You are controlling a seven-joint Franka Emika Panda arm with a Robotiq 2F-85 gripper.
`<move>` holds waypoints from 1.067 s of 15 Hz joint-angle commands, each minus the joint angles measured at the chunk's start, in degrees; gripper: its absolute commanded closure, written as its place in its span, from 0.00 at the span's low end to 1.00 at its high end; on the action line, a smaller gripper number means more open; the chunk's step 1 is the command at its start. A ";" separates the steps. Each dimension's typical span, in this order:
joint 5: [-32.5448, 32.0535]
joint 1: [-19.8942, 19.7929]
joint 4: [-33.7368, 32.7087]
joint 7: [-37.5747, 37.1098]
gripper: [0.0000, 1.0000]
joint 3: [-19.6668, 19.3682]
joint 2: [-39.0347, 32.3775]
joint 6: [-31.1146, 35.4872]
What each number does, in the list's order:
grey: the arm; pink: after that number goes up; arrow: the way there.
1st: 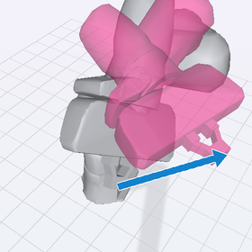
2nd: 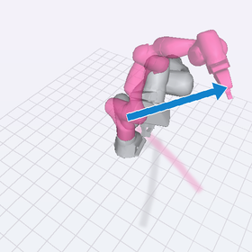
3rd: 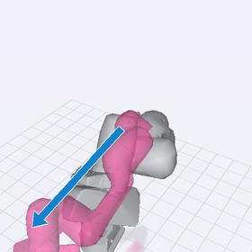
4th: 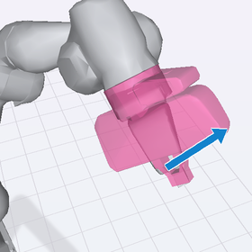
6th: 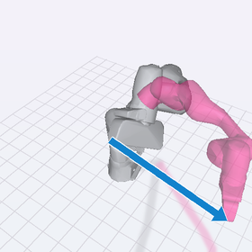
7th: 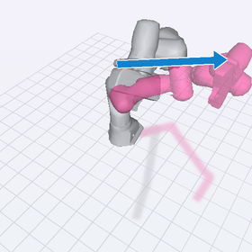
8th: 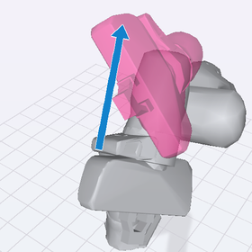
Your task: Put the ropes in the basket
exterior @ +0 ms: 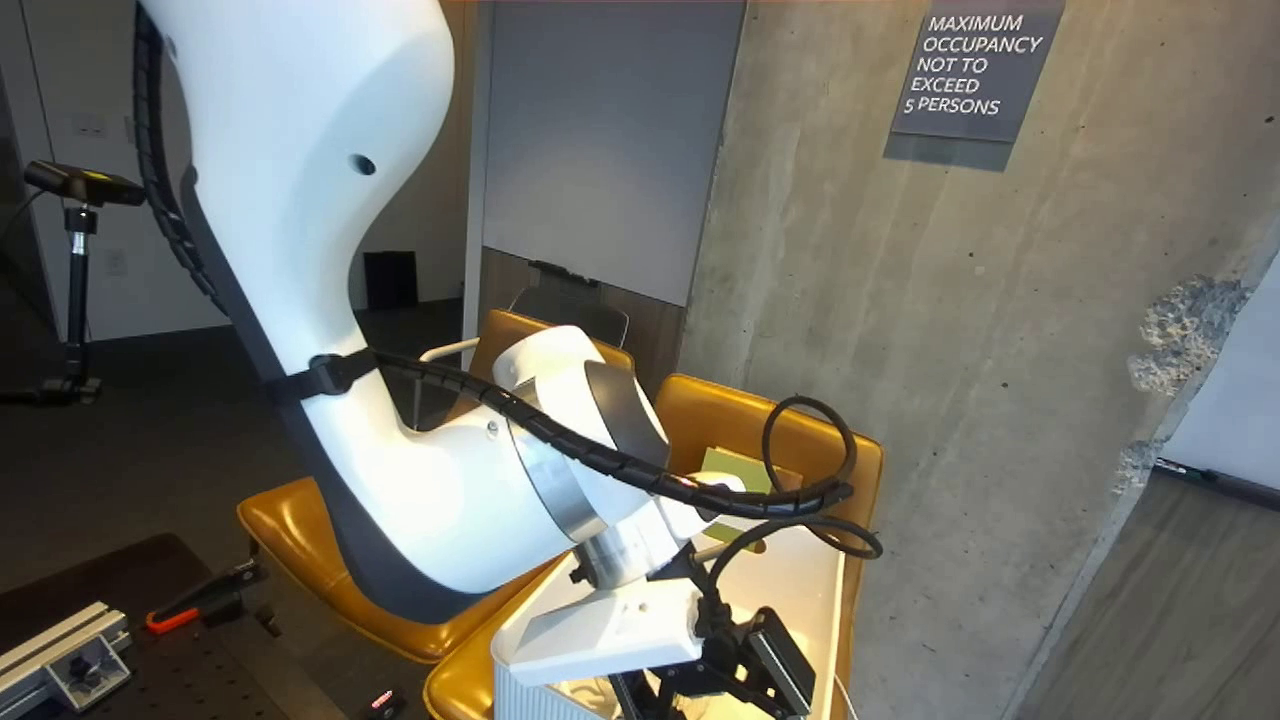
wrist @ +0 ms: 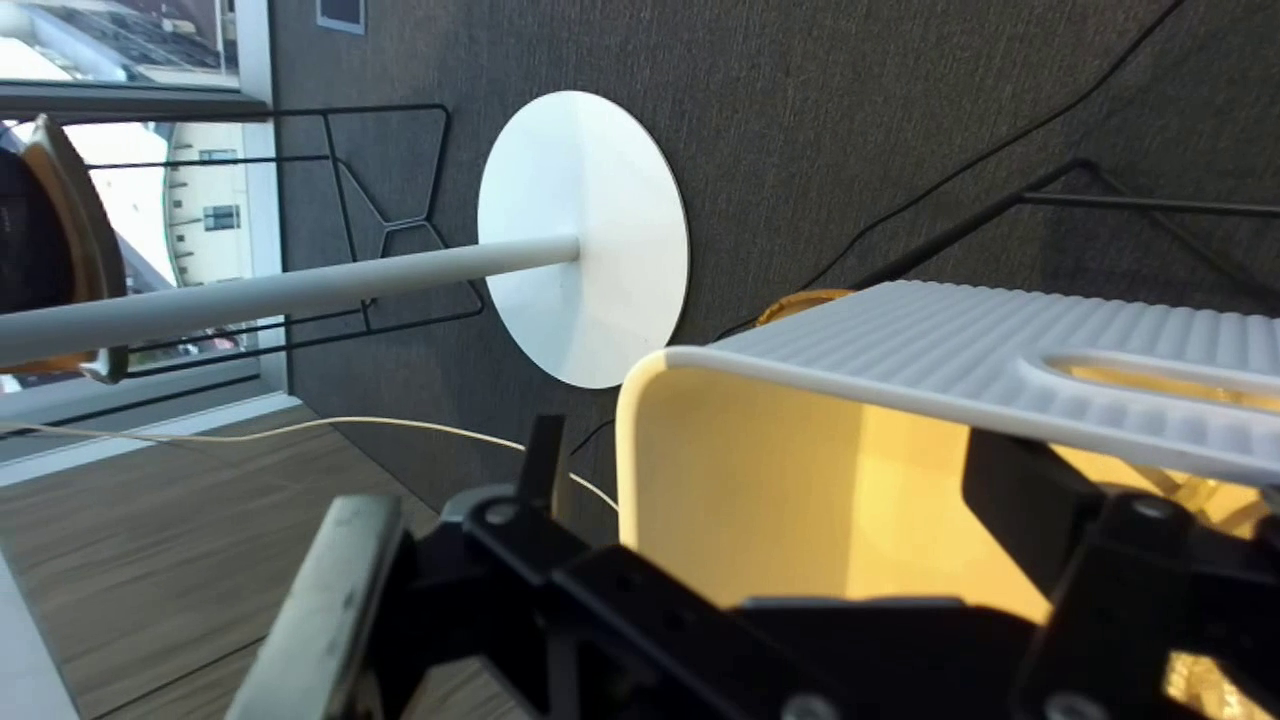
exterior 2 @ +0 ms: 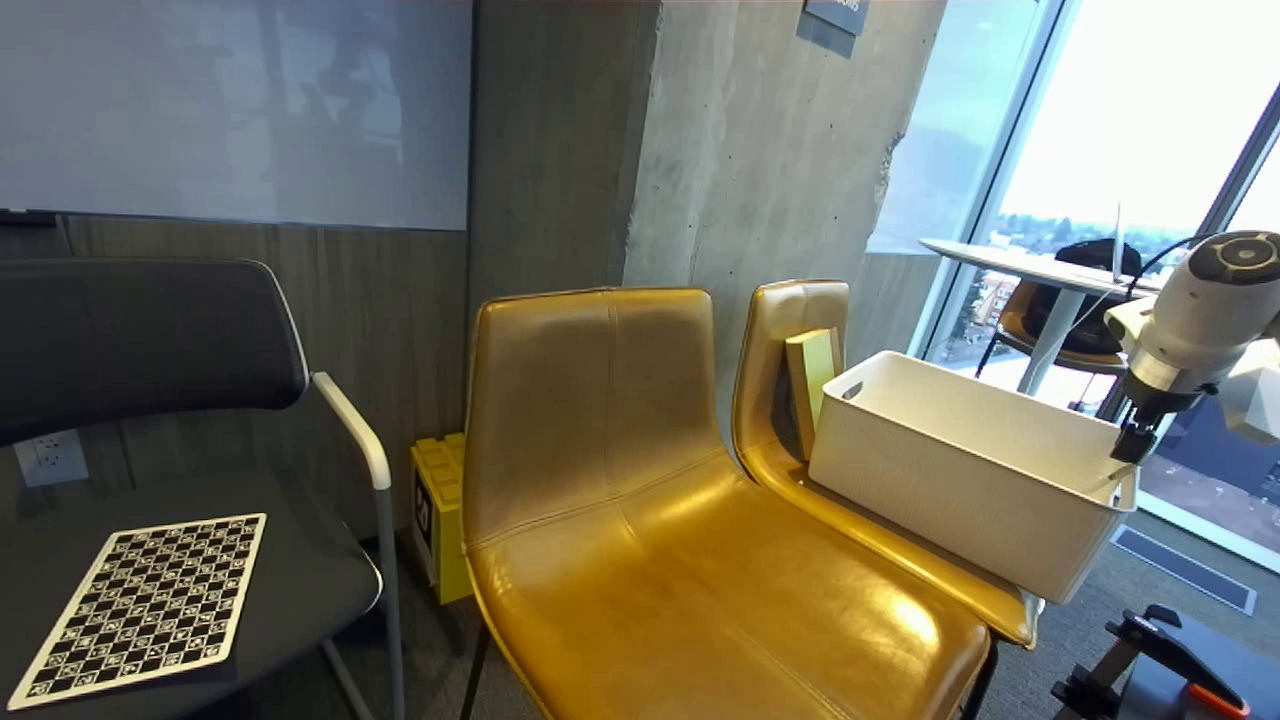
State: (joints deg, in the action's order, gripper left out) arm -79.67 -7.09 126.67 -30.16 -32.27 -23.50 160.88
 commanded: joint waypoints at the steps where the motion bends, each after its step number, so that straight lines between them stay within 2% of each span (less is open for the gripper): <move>1: -5.87 0.03 -0.05 -4.09 0.00 -2.51 0.96 0.33; 6: -9.15 0.69 1.45 -7.39 0.00 -3.41 2.53 -0.39; 10: -6.56 2.25 5.01 -5.53 0.00 -2.22 6.23 -1.22; 14: 0.26 5.11 10.28 -0.67 0.00 -0.23 13.18 -2.34; 15: 3.04 5.70 11.41 1.49 0.00 0.41 15.19 -2.71; 16: 6.47 1.19 12.73 5.00 0.00 6.70 18.66 -4.96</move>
State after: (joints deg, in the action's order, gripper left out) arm -80.02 -2.33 134.26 -32.87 -32.82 -14.48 160.50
